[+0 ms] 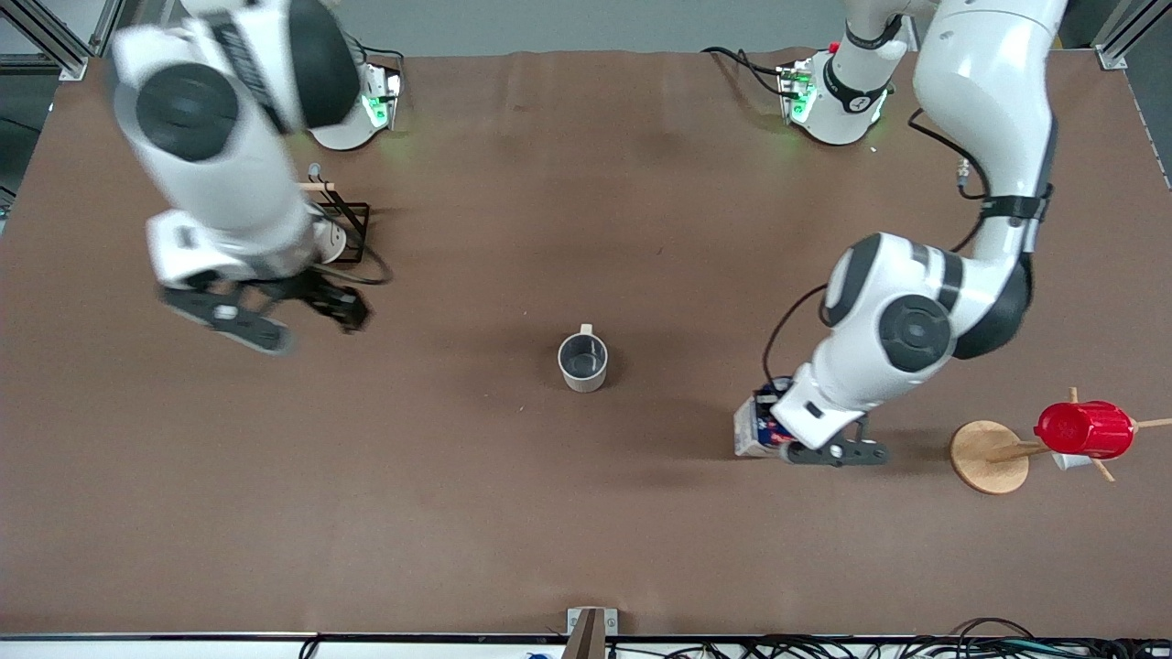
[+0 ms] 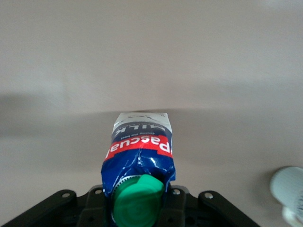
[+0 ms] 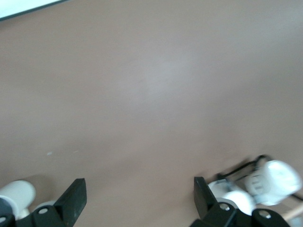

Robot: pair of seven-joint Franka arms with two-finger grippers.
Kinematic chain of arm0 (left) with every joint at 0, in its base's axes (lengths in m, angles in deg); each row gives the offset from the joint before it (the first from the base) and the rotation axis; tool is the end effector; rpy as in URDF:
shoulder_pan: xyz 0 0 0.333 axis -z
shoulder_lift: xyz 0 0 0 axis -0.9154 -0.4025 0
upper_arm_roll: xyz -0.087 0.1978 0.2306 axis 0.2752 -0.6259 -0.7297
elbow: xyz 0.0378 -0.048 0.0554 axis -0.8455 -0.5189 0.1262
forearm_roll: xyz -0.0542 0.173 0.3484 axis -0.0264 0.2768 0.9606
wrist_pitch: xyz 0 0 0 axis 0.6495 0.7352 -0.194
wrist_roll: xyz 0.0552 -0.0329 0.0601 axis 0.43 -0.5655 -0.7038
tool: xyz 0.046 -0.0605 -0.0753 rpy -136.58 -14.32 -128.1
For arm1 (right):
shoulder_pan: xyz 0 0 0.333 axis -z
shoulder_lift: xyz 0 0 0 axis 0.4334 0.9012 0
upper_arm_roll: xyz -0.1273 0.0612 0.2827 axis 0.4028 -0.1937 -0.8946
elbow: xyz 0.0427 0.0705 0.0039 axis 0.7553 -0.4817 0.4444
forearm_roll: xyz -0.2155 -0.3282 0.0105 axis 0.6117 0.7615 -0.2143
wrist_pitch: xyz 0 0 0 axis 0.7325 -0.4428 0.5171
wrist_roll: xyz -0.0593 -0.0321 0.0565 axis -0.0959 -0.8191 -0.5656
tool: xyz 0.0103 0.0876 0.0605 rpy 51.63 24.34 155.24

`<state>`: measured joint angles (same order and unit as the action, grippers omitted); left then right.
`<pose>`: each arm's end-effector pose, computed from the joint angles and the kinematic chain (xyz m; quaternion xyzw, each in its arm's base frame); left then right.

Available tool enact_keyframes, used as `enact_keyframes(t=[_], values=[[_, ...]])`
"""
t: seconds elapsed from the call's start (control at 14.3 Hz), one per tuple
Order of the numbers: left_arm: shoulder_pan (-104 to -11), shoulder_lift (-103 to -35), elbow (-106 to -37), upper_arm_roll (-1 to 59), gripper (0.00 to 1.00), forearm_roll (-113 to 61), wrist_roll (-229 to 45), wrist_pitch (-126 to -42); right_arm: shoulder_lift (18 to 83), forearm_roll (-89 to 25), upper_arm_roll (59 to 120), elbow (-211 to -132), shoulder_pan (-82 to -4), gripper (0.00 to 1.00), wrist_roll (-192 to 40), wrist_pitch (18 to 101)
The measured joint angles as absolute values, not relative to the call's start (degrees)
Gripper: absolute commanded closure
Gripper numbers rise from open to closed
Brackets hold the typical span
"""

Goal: Place cup and milk on table
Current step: 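Retract the right gripper while the left gripper carries the milk toward the mug, then lower the milk carton beside the grey mug with the left gripper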

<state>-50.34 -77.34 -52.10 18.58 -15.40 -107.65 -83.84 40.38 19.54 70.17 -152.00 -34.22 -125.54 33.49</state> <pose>0.6674 -0.2720 0.3628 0.9995 -0.0089 0.0076 0.0294 0.5937 0.1937 0.5780 0.9761 -0.1918 0.0325 0.0972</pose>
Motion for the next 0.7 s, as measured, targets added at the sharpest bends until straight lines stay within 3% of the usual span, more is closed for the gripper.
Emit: enact_keyframes(t=[0.14,0.42,0.7], values=[[-46.8,-77.2,-51.8,18.8,0.81,-15.4,-113.1,-83.5,37.1,17.6,71.5,-152.2,-29.7,0.0,-117.7,31.7],[-39.8,-77.1,-52.0,18.9,0.81,-15.4,-121.9,-83.0,30.4,11.6,85.4,-152.3,-28.7,0.0,-97.6,26.8],[-38.0,-77.4,-53.8,20.6,0.8,-15.4,-124.9,-82.6,28.5,7.6,87.7,-153.4,-25.0,0.0,-89.6,26.1]])
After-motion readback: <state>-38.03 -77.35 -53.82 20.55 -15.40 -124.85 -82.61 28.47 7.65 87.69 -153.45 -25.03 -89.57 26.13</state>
